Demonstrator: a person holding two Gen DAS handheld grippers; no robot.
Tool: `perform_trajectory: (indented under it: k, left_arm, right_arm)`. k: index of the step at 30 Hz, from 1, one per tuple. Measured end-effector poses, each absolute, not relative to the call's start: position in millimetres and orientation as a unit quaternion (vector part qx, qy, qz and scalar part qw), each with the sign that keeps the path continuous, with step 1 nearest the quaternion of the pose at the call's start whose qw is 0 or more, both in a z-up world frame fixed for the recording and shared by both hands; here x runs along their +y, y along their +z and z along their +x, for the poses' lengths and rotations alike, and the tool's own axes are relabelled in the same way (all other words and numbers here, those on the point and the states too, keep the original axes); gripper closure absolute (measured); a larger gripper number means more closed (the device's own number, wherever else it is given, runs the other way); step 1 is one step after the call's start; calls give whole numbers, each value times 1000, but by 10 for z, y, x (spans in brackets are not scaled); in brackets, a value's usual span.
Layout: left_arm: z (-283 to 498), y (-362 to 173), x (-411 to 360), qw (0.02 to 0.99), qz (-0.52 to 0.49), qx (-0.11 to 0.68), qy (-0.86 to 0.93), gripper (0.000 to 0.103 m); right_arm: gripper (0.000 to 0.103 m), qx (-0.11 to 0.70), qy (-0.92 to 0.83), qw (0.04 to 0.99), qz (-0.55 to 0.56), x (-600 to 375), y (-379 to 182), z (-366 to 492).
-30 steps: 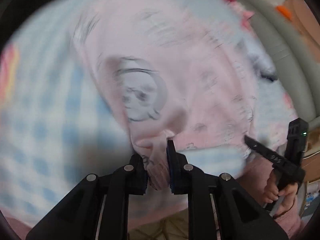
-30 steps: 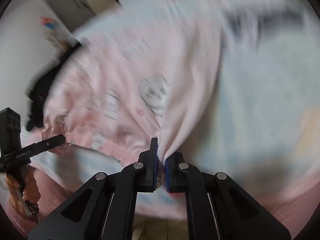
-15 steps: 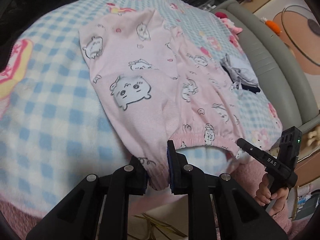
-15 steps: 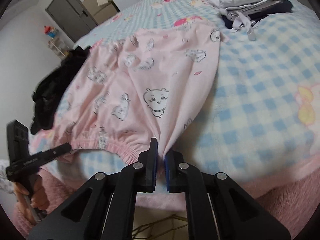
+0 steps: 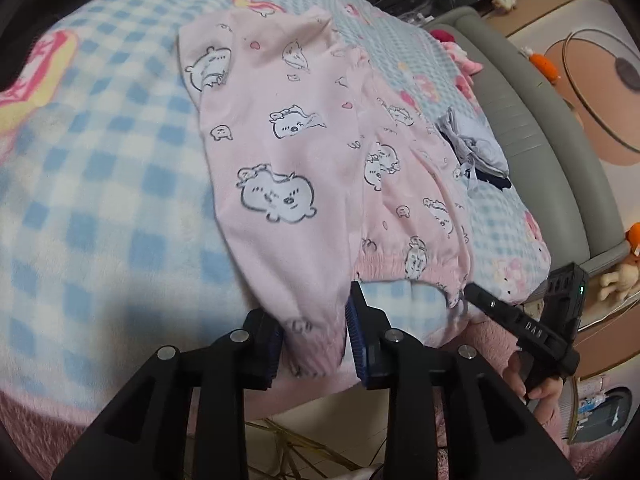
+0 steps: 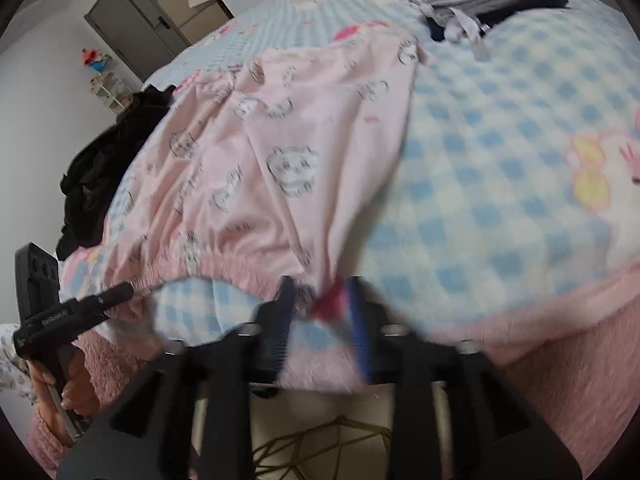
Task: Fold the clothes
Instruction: 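Pinch the waistband with both grippers and straighten the pants on the blanket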
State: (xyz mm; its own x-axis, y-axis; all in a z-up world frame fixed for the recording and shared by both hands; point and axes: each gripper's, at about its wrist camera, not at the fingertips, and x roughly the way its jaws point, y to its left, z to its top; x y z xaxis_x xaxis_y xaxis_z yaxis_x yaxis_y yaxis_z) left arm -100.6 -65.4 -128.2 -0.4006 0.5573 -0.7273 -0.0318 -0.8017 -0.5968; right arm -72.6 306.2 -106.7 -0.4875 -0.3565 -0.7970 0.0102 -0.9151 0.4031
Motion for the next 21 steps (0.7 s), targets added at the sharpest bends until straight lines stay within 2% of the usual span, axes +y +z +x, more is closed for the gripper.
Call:
perform_trajectory:
  k: [1,2,3,4,6,13,16,19,20,21]
  left_arm:
    - [-1017,-1284,-644,181,-516,-257,797,81]
    - [-1023,-1280,-634,177,-515,-260,797,86]
    - [-1028,-1276,-623,172,-515,-263,798,86]
    - [-995,-1234,-609,172,-509,-261,802,87]
    - [-905,-1170,-628,171,-502,-254,809,88]
    - [-719,-1165,-722,186,-505,-266,799,86]
    - [-692,-1229,-707,186,-529,-249,790,61]
    - [-637,-1198,-818,193,-510,-270,793,60]
    - [-642,-1197,-895,192,-502,-289,792,59]
    - [-647,-1197,-971,190,-493,-309,791,59]
  right_arm:
    - [69,-179,-841,114,498,3093,-1086,-761]
    - [77,-177,-838,115,503,3080,-1116,-815]
    - [93,-171,-836,116,507,3052,-1139,-859]
    - [97,-165,-837,117,508,3030,-1135,-868]
    - [99,-147,-850,118,492,3002,-1023,-778]
    - [100,-149,-859,126,472,3020,-809,-578]
    - [100,-138,-860,108,479,3004,-854,-619]
    - [97,-151,-849,99,497,3058,-948,-693]
    - [94,-163,-843,107,501,3080,-965,-715]
    - [77,-172,-840,118,501,3085,-973,-741]
